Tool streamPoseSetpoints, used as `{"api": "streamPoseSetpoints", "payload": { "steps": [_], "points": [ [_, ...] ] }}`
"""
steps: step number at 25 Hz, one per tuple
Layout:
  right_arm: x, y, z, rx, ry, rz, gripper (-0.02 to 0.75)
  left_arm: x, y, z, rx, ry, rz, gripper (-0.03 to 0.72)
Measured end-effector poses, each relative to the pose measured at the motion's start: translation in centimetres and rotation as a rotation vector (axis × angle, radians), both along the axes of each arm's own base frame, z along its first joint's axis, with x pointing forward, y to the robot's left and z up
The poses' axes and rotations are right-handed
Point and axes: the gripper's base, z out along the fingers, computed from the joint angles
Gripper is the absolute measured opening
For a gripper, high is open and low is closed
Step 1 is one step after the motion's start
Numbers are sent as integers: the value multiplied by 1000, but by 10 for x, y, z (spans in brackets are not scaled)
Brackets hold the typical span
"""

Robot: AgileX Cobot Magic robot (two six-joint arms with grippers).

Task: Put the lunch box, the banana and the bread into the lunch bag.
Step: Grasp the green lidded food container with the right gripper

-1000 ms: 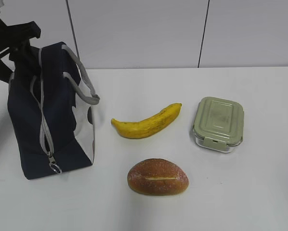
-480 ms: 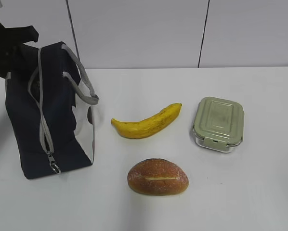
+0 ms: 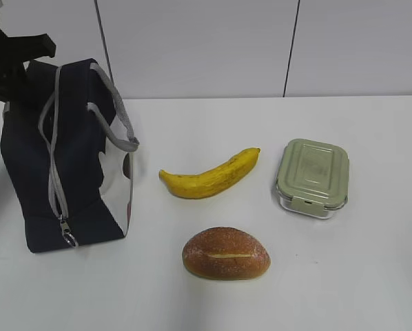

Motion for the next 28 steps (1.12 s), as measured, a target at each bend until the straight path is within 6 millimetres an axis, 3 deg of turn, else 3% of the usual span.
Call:
{"api": "streamPoseSetpoints", "payload": {
  "steps": [19, 22, 28],
  "points": [
    [0, 6, 0, 56, -4, 39, 491, 2, -5, 1, -72, -15, 15, 1],
    [13, 9, 1, 105, 68, 64, 491, 3, -5, 1, -73, -17, 16, 1],
    [57, 11, 4, 174, 222, 84, 491, 3, -5, 1, -73, -19, 16, 1]
  ]
}}
